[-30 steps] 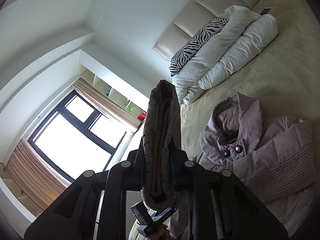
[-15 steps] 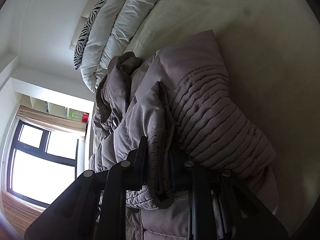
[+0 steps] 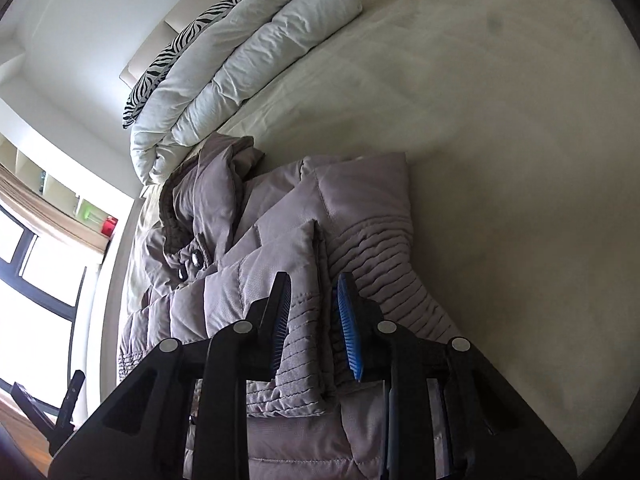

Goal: Fold large clothes

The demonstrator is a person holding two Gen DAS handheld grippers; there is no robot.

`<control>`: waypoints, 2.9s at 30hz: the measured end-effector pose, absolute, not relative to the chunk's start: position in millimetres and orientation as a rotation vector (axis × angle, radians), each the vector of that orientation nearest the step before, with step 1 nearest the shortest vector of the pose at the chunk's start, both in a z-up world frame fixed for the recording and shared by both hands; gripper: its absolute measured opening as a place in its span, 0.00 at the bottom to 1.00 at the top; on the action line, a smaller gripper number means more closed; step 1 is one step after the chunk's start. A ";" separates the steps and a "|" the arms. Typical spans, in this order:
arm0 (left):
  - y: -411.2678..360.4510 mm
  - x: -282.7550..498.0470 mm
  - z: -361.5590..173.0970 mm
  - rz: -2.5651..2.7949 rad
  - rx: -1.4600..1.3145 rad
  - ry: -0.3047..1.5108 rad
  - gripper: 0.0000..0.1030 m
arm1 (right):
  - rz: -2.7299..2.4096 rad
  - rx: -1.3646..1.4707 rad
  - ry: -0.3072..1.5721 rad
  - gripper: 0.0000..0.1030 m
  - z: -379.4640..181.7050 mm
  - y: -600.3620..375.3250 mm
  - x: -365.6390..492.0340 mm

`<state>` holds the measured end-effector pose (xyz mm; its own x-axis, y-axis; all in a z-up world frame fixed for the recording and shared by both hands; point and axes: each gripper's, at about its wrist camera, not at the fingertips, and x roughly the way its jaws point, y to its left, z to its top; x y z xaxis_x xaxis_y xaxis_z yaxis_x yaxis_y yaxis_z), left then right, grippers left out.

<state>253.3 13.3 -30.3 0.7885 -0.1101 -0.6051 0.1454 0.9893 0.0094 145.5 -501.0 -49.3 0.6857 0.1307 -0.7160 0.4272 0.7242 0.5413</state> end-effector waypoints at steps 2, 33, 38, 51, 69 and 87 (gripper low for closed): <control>-3.2 275.1 -43.6 -0.150 0.136 0.683 0.72 | -0.089 0.757 0.757 0.23 -30.0 -489.9 146.3; -3.7 462.8 -63.0 -0.419 -0.286 1.024 0.99 | 0.171 0.827 0.868 1.00 -29.9 -506.3 351.4; -45.0 517.7 -94.0 -0.461 -0.312 1.161 0.98 | 0.153 0.892 0.948 1.00 -61.0 -522.6 412.2; -94.8 557.8 -121.9 -0.537 -0.403 1.238 0.14 | 0.150 0.702 1.057 0.30 -94.3 -482.3 486.5; -51.5 297.1 -43.1 -0.748 -0.272 0.808 0.08 | 0.384 0.259 0.699 0.15 31.7 -401.0 218.6; -16.4 232.0 9.9 -0.648 -0.146 0.686 0.55 | 0.293 0.945 0.854 0.64 -44.1 -472.1 105.2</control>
<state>232.0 -16.4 9.9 0.5873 -0.6002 -0.5430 0.5075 0.7957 -0.3306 105.2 -472.1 -44.1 0.6471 0.5657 -0.5111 0.1326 0.5767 0.8061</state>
